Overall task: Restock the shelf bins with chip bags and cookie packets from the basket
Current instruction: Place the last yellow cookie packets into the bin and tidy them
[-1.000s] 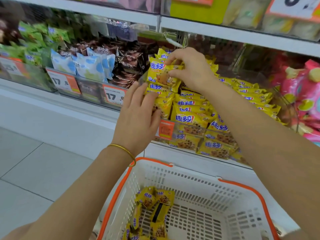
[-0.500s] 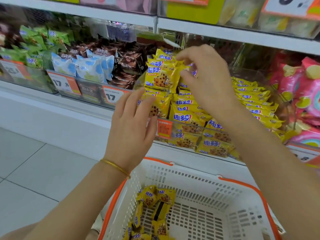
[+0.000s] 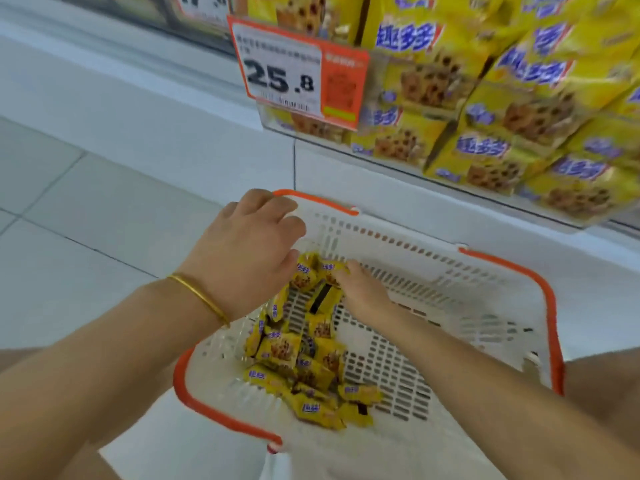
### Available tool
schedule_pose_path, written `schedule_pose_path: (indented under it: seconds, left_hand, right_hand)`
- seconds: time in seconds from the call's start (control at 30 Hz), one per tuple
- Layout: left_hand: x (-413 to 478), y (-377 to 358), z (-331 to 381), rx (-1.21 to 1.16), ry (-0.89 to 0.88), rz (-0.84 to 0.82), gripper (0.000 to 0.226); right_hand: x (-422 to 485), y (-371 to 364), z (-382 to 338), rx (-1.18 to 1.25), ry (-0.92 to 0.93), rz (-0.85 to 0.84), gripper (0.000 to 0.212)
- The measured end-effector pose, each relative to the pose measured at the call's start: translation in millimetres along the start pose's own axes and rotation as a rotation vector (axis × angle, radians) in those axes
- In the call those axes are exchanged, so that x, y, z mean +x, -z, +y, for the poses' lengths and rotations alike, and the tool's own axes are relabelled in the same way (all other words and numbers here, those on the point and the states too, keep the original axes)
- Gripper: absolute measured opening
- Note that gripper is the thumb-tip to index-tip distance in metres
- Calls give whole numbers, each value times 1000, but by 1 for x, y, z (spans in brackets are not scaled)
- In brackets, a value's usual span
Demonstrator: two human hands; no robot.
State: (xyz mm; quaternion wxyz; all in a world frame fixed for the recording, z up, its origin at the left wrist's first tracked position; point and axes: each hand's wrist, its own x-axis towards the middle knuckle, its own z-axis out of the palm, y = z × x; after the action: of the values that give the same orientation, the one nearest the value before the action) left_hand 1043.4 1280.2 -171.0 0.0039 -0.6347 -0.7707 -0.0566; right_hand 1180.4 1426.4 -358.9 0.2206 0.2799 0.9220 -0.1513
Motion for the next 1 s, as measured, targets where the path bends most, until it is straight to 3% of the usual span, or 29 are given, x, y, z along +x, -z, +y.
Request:
schedule_pose_path:
  seconds: [0.07,0.17,0.37,0.5,0.6,0.77,0.83,1.0]
  left_hand:
    - [5,-3,-4,5,20,-16,43]
    - [10,-8,-8,13,63,-36,42]
    - [13,-14,-10,11,107,-101,38]
    - [15,-11,-4,-19,158,-182,29]
    - [23,-10,-1,-34,175,-289,33]
    - [44,7,16,-261,150,-409,50]
    - [50,18,23,-352,142,-344,49]
    - [51,65,19,-686,54,28,16]
  right_hand:
    - [19,-11,2,-44,14,6,79]
    - [43,-27,1,-69,-21,9,83]
    - [57,-44,-13,11,-237,202,30]
    - [51,-38,-5,-64,-250,181,24]
    - [27,-13,-3,247,-182,169,23]
    - [-52,83,-18,765,112,115,21]
    - [-81,122,-27,868,183,139,28]
    - [-149,188,-40,1038,179,354,39]
